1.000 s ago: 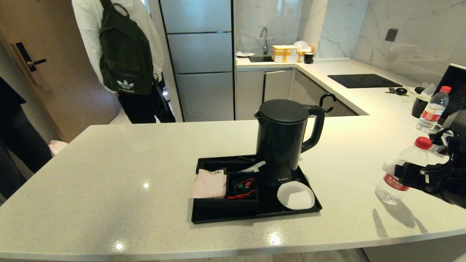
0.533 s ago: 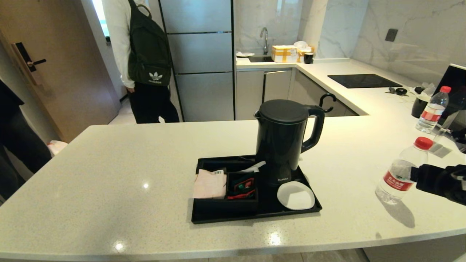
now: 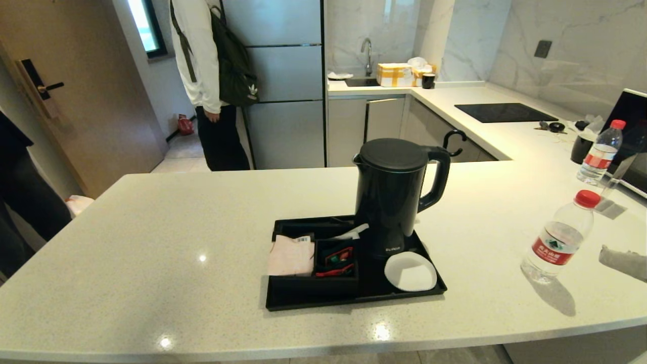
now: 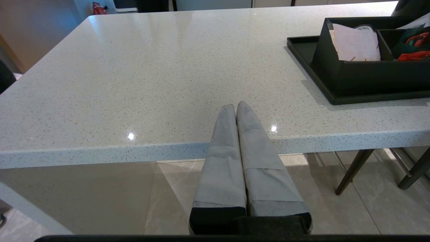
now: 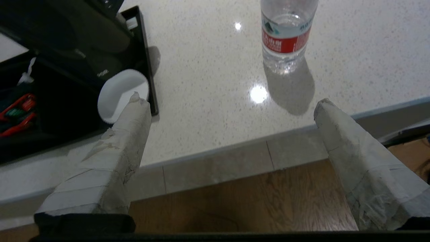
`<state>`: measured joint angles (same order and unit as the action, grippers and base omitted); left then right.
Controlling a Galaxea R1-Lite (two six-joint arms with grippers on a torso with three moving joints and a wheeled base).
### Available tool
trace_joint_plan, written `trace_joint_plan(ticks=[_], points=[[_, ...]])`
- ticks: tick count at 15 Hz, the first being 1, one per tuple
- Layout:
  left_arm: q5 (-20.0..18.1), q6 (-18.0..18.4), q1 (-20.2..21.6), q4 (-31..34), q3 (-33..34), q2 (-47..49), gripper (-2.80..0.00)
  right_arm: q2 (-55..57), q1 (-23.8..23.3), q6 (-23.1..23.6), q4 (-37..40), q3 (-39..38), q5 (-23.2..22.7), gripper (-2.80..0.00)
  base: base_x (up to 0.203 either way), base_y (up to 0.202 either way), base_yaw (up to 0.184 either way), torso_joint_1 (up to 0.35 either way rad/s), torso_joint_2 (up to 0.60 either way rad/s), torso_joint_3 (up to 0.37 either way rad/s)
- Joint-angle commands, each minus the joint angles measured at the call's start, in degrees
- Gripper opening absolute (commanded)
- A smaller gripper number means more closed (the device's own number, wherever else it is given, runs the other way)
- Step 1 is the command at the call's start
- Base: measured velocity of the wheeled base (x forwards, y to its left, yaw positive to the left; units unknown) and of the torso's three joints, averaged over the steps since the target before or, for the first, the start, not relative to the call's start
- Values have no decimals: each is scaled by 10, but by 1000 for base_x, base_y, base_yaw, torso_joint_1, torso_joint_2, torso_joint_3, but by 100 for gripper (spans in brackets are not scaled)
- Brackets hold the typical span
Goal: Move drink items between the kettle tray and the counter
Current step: Pick up the kettle
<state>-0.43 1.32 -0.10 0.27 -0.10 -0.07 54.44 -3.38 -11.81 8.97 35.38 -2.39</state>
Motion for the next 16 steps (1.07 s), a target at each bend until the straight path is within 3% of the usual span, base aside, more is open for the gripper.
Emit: trace_joint_plan(ticks=[1, 5, 7, 8, 13, 16], points=[[0, 0, 0, 0, 0, 1, -280, -45, 1, -1, 16, 11, -1, -280, 0, 0, 0, 0, 0, 0], [0, 0, 0, 0, 0, 1, -280, -149, 1, -1, 87, 23, 2, -280, 0, 0, 0, 0, 0, 0], [0, 0, 0, 0, 0, 1, -280, -190, 1, -1, 177, 61, 4, -280, 0, 0, 0, 0, 0, 0], [0, 0, 0, 0, 0, 1, -280, -187, 1, -1, 184, 66, 3, -280, 0, 0, 0, 0, 0, 0], [0, 0, 0, 0, 0, 1, -280, -127, 30, 21, 182, 81, -53, -280, 0, 0, 0, 0, 0, 0], [0, 0, 0, 0, 0, 1, -280, -1, 50, 54, 103, 76, -78, -280, 0, 0, 0, 0, 0, 0]])
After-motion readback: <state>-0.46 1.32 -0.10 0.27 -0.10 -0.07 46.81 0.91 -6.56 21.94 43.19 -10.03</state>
